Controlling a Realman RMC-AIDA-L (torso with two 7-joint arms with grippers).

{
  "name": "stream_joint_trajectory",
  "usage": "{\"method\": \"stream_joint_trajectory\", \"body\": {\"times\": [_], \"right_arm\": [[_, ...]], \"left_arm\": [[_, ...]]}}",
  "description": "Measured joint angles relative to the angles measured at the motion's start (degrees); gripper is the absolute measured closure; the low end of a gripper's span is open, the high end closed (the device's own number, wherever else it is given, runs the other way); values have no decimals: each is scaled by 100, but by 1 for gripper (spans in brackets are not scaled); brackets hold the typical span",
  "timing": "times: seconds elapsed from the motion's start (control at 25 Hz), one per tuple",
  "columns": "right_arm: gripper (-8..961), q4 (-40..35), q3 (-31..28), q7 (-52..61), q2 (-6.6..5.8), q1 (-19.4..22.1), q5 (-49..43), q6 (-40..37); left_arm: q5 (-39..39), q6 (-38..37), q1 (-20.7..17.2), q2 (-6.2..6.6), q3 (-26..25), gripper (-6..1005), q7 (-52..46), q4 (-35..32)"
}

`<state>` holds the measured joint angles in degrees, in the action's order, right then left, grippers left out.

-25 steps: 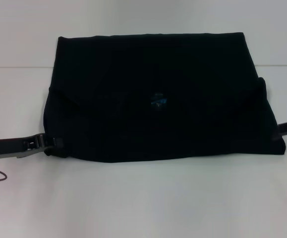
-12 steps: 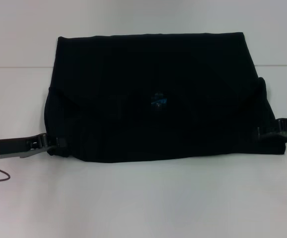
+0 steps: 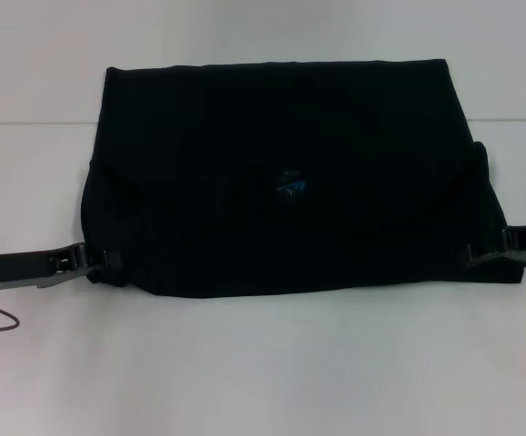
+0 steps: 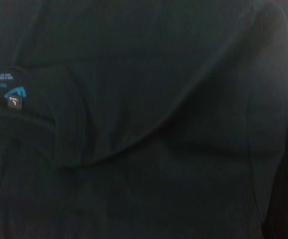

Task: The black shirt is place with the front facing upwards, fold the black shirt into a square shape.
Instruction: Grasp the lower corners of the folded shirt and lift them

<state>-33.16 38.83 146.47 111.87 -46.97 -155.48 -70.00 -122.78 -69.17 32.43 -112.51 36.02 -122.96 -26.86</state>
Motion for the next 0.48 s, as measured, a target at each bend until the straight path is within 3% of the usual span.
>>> {"method": "stream_joint_trajectory", "body": {"times": [0.04, 0.48], "right_arm": [[123, 1, 34, 7, -2, 0, -18, -2], [348, -1, 173, 66, -30, 27, -35, 75]], "left_arm": [[0, 0, 0, 1, -6, 950, 0, -3], [7, -10, -6, 2, -30, 950, 72, 8]]}}
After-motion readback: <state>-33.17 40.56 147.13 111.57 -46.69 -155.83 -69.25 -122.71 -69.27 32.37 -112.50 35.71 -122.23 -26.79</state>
